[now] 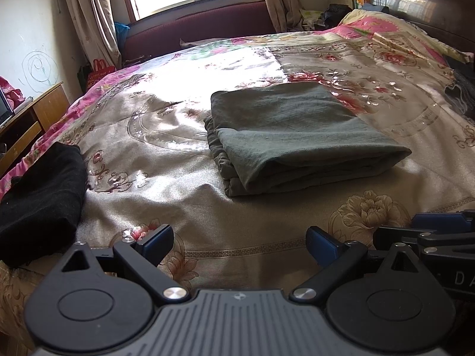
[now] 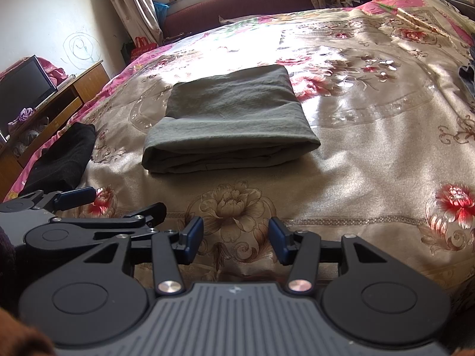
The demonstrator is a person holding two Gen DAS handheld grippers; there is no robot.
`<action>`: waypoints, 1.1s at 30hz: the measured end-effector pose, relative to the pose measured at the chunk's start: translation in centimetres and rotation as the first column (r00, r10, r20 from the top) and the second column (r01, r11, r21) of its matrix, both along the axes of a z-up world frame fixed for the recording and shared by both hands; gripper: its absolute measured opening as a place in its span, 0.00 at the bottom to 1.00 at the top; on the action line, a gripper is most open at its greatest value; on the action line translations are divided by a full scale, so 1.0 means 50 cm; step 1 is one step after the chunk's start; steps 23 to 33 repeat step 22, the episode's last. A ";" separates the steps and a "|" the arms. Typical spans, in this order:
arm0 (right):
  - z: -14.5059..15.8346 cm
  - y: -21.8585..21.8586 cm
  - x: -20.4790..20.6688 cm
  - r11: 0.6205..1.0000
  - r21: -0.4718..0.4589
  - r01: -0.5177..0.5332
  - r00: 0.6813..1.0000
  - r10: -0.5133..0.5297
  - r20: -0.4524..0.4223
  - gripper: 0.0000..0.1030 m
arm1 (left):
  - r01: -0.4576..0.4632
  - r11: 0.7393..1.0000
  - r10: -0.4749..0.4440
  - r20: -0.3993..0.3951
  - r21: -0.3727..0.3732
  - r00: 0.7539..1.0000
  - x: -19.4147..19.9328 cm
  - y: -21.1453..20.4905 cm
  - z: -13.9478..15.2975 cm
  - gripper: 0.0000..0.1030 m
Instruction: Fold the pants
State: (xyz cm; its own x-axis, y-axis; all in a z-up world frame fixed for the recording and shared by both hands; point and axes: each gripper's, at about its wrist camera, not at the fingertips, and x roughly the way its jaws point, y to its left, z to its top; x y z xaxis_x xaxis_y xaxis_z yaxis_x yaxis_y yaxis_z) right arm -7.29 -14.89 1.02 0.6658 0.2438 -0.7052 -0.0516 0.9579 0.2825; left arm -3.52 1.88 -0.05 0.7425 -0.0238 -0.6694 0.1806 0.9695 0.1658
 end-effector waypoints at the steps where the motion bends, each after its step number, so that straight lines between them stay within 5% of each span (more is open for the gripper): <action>1: 0.000 0.001 0.000 1.000 0.000 0.000 1.000 0.000 0.000 0.49 | -0.001 1.000 0.001 -0.001 0.000 1.000 0.000 0.000 -0.001 1.00; 33: -0.003 0.004 0.002 1.000 -0.006 -0.009 1.000 0.009 -0.001 0.50 | -0.026 0.999 0.025 -0.044 -0.019 0.999 0.011 0.005 -0.008 1.00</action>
